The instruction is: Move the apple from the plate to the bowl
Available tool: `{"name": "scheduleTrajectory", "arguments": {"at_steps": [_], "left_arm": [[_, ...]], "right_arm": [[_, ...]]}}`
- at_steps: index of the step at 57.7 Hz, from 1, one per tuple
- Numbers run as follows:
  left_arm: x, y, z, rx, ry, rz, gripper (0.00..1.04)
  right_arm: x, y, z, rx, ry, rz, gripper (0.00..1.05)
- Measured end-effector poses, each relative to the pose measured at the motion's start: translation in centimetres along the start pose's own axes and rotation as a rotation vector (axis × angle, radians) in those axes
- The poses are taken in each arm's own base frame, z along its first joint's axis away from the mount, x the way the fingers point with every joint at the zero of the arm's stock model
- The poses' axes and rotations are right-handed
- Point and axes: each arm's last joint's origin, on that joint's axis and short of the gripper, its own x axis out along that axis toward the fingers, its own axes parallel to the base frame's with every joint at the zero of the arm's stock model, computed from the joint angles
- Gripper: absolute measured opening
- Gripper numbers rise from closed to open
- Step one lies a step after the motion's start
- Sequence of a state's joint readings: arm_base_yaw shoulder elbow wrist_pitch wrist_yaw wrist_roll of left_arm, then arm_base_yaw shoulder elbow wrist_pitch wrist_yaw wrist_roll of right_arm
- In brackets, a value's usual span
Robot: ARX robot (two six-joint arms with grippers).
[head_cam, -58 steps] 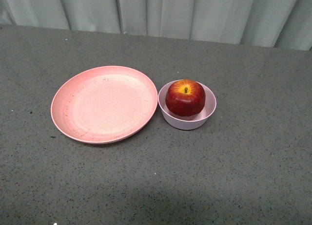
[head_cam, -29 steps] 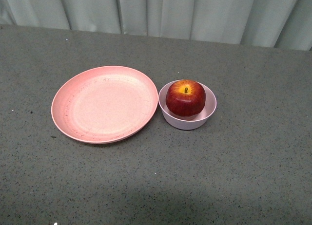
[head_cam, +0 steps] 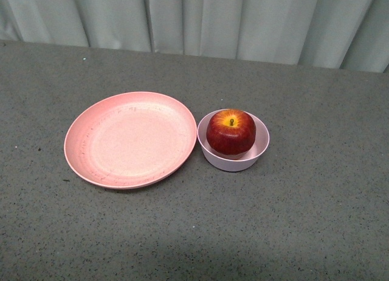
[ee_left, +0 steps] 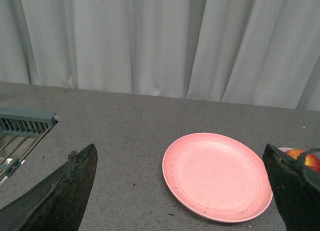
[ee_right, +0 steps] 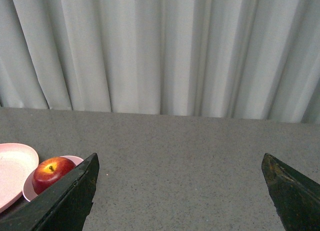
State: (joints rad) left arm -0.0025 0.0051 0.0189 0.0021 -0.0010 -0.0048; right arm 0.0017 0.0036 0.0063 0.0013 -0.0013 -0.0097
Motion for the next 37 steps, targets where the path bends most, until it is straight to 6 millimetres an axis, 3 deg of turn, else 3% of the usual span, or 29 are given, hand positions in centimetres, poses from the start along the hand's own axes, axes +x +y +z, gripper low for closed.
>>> {"name": "scheduleTrajectory", "arguments": {"at_steps": [37], "left_arm": [[0.0, 0.0, 0.0, 0.0, 0.0, 0.0, 0.98]], "right_arm": [[0.0, 0.0, 0.0, 0.0, 0.0, 0.0, 0.95]]}}
